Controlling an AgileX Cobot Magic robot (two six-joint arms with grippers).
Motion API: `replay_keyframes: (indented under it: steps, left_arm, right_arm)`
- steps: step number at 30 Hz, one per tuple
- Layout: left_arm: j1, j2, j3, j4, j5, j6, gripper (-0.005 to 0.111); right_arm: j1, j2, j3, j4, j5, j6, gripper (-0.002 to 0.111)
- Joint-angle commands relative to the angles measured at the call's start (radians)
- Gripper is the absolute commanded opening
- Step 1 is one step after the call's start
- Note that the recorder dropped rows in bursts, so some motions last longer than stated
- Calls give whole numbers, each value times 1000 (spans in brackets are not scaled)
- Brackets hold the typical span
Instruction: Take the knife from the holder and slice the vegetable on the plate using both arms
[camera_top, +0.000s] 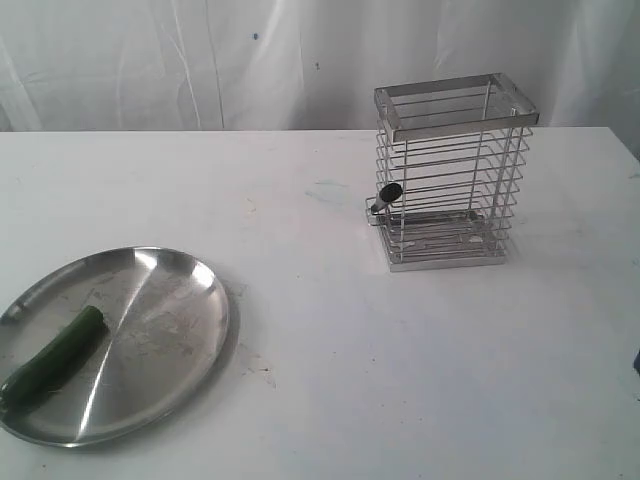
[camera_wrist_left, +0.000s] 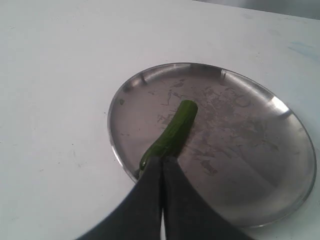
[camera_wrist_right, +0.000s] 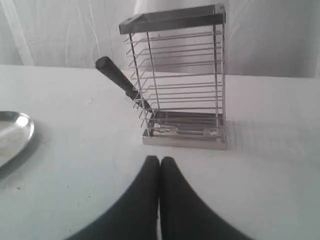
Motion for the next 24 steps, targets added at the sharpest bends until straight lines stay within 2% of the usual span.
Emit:
replay_keyframes:
  steps: [1, 6, 10, 12, 14, 20, 24]
  left_arm:
    - [-7, -5, 6, -9, -2, -6, 0]
    - [-9, -5, 6, -9, -2, -6, 0]
    - [-9, -5, 6, -9, -2, -6, 0]
    - [-9, -5, 6, -9, -2, -6, 0]
    - [-9, -5, 6, -9, -2, -6, 0]
    - [-9, -5, 6, -9, -2, -6, 0]
    - [-9, -5, 6, -9, -2, -6, 0]
  right_arm:
    - [-5, -4, 7, 113, -148, 136, 0]
    - [-5, -4, 7, 288, -387, 468, 0]
    - [-5, -4, 7, 288, -578, 530, 0]
    - [-5, -4, 7, 288, -593, 601, 0]
    - [-3, -4, -42, 272, -499, 689, 0]
    - [22, 88, -381, 75, -55, 659, 0]
    - [34, 267, -645, 50, 271, 378, 0]
